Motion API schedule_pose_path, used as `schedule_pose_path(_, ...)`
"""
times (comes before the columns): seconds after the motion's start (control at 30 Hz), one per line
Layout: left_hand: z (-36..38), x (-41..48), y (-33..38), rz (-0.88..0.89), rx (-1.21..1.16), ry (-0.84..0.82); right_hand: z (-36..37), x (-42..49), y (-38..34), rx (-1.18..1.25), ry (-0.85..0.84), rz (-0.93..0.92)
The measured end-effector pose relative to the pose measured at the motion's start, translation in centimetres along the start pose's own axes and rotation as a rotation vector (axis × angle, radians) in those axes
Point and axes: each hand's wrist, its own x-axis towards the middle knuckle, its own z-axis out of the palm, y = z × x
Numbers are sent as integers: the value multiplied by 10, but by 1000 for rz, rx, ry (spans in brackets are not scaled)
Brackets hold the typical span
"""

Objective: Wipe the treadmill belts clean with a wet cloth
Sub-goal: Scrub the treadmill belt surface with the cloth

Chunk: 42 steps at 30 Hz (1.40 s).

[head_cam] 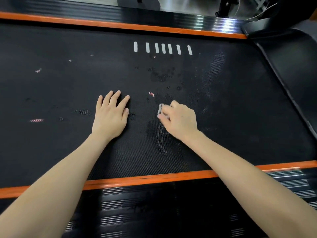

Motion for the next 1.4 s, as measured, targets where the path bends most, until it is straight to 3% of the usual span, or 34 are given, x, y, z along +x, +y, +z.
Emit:
schedule_pose_path(0.2, 0, 0, 1, -13, 14, -18, -24, -78, 6, -7, -127, -297)
schedule_pose_path(0.4, -1, 1, 1, -9, 26, -25, -4, -2, 12, -66, 8, -45)
schedule_pose_path(0.6, -2, 0, 2, -18, 22, -27, -23, -79, -2, -36, -131, -320)
schedule_pose_path(0.67, -1, 0, 2, -19, 23, -35, -18, -66, 6, -73, -120, -344)
schedule_pose_path(0.93, -1, 1, 2, -33, 20, -38, 19, 96, 38, -196, 4, 269)
schedule_pose_path(0.97, -2, 1, 2, -33, 17, -36, 22, 95, 29, -190, 41, 260)
schedule_pose_path(1.03, -2, 1, 3, -32, 13, -36, 22, 69, 2, -184, 72, 73)
schedule_pose_path(1.1, -2, 2, 2, -34, 10, -33, 12, 25, -22, -134, -44, -110)
schedule_pose_path(1.2, -3, 1, 2, -35, 8, -36, -21, -7, -27, -99, -233, -139)
schedule_pose_path(1.33, -3, 2, 2, -40, 8, -42, -43, 3, -6, -7, 37, -232)
schedule_pose_path(1.4, -4, 2, 3, -39, 10, -40, -27, -1, -6, 75, 21, -366)
